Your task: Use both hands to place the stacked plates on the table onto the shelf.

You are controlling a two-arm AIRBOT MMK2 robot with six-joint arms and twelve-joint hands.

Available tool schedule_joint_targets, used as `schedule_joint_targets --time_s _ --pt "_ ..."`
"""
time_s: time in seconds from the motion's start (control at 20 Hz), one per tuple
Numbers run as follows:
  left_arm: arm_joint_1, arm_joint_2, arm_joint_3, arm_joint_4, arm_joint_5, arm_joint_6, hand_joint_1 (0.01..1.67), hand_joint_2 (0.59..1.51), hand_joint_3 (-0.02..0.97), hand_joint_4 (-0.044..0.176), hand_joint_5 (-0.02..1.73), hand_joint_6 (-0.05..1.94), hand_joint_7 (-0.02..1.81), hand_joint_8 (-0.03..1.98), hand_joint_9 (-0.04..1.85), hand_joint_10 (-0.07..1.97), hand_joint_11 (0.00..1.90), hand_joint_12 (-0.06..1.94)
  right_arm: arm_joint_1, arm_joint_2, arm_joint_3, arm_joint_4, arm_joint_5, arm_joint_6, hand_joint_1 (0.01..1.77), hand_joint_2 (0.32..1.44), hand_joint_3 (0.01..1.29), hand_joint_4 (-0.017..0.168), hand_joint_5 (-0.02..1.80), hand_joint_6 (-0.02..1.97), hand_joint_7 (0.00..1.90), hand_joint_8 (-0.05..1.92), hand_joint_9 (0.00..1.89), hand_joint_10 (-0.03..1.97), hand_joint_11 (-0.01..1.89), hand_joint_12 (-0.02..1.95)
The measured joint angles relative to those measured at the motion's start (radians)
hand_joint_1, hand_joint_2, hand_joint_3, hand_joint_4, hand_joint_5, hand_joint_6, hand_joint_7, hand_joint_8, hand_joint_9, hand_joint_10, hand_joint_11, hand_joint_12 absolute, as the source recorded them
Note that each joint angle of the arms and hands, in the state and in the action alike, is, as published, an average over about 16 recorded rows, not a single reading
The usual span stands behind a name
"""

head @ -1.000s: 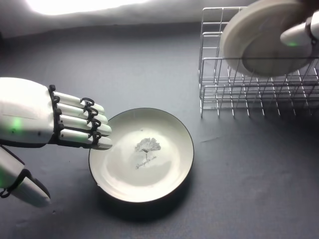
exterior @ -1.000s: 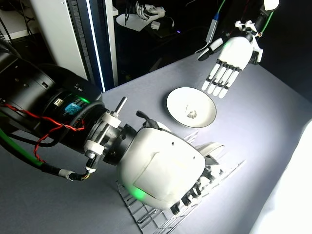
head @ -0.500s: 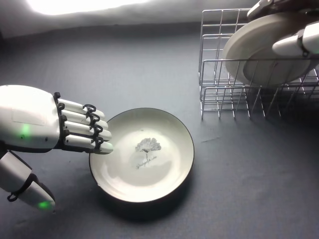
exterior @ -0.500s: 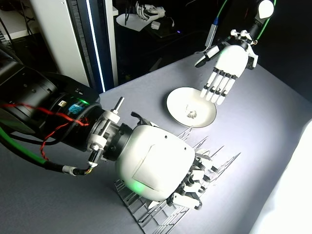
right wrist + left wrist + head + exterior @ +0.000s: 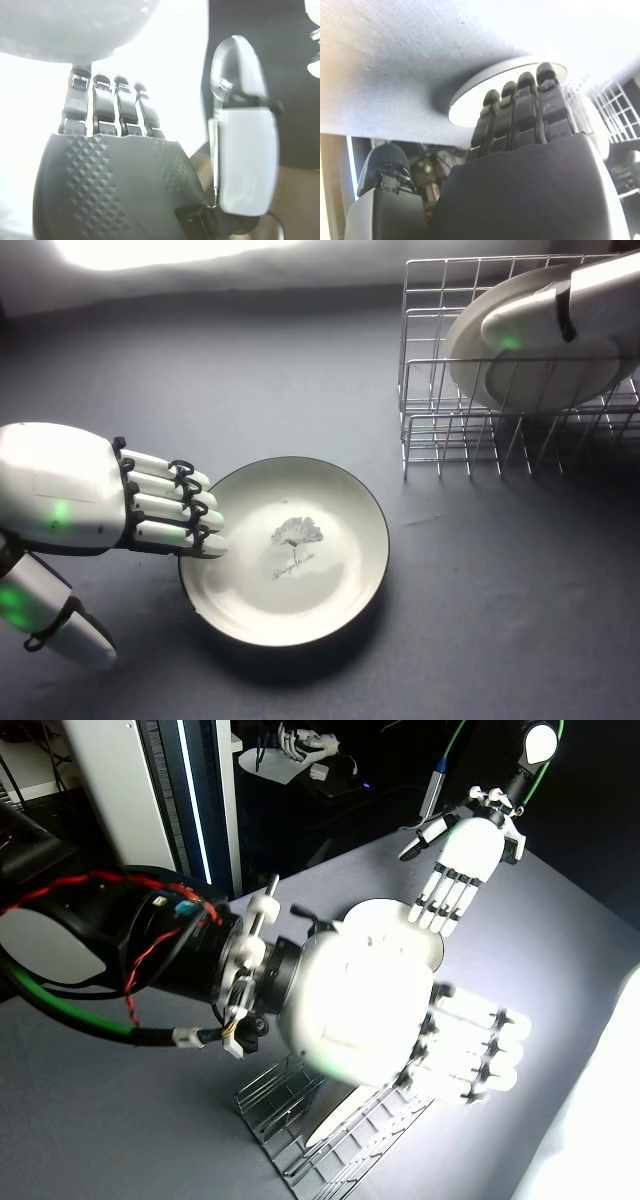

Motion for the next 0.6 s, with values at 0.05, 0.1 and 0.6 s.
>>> schedule_joint_targets --time_s 0.05,0.1,0.6 --pt "0.003 -0.002 0.001 -0.001 0.002 0.000 0.01 1.088 0.011 -0.003 0.02 0.02 0.02 0.00 0.02 0.01 0.02 0.00 0.002 -0.002 -0.001 -0.050 0.021 0.000 0.77 0.93 0.02 -0.004 0.08 0.07 0.11 0.01 0.05 0.15 0.02 0.44" --pt "0.005 -0.005 0.001 -0.002 0.004 0.000 0.01 1.088 0.011 -0.002 0.02 0.02 0.02 0.00 0.02 0.01 0.02 0.00 0.003 -0.004 -0.002 -0.102 0.043 0.000 0.72 0.91 0.02 -0.004 0.06 0.05 0.07 0.01 0.03 0.11 0.02 0.35" --pt "0.064 -0.024 0.009 -0.032 0.034 0.002 0.02 1.083 0.011 -0.007 0.01 0.00 0.02 0.00 0.02 0.00 0.01 -0.02 -0.030 -0.029 -0.011 -0.613 0.292 -0.005 0.53 0.79 0.02 0.001 0.02 0.02 0.02 0.01 0.02 0.00 0.02 0.00"
